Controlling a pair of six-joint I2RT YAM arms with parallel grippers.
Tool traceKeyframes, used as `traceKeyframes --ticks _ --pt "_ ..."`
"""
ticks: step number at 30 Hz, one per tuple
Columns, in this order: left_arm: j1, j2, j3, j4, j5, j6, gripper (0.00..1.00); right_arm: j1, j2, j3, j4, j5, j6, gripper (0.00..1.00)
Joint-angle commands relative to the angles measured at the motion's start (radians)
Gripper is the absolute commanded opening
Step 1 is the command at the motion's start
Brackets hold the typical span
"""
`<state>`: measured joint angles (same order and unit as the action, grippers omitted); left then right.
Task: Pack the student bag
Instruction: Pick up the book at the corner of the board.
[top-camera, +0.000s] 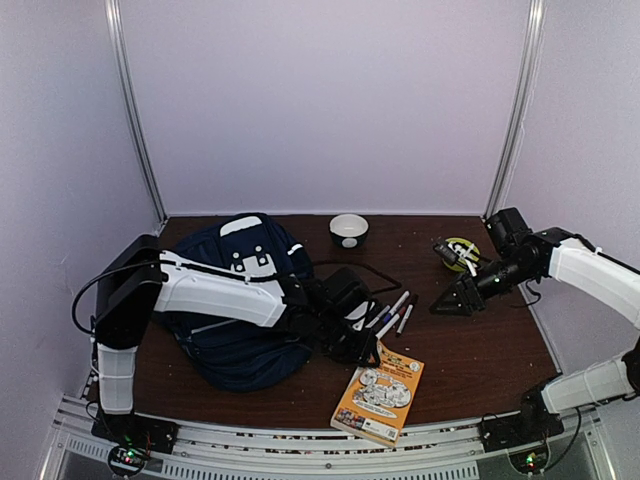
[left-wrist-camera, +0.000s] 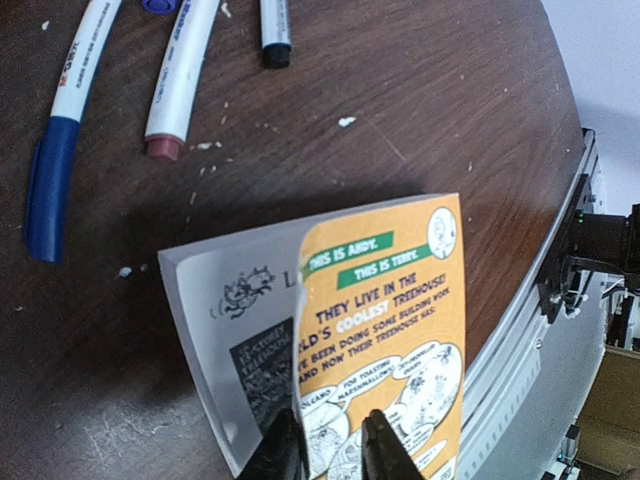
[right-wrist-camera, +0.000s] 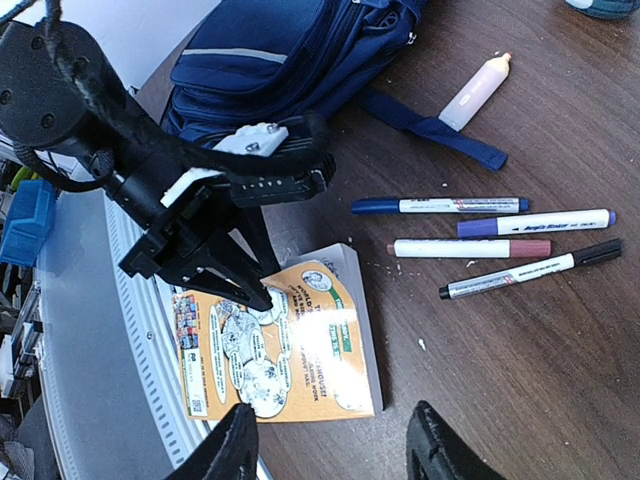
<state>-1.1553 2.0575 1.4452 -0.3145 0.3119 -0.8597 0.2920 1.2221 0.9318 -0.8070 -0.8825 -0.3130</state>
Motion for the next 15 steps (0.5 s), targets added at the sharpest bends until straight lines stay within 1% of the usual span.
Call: traceKeyframes --ticks 1,3,6,8,10,12,14,15 --pt "0.009 0.026 -0.018 0.051 0.036 -0.026 0.22 -0.008 -0.018 -0.008 0.019 -0.014 0.000 0.51" --pt "0.012 0.030 -0.015 0.056 0.040 -0.025 0.21 -0.008 -0.016 -0.010 0.019 -0.016 0.000 0.50" --pt "0.015 0.033 -0.012 0.076 0.051 -0.018 0.15 -0.010 -0.016 -0.013 0.022 -0.016 0.002 0.50" --pt "0.016 0.032 -0.011 0.082 0.054 -0.011 0.06 -0.010 -0.016 -0.015 0.023 -0.014 0.001 0.50" --pt "0.020 0.024 -0.023 0.089 0.039 -0.013 0.00 -0.010 -0.021 -0.017 0.022 -0.009 -0.002 0.50" --pt "0.027 -0.011 -0.067 0.136 0.017 -0.021 0.00 -0.010 -0.034 -0.021 0.021 -0.002 -0.006 0.51" --pt "0.034 -0.054 -0.126 0.228 -0.005 -0.039 0.00 -0.010 -0.048 -0.035 0.047 0.025 0.049 0.57" --pt "0.037 -0.074 -0.150 0.254 -0.017 -0.045 0.00 -0.010 -0.051 -0.042 0.071 0.039 0.085 0.62"
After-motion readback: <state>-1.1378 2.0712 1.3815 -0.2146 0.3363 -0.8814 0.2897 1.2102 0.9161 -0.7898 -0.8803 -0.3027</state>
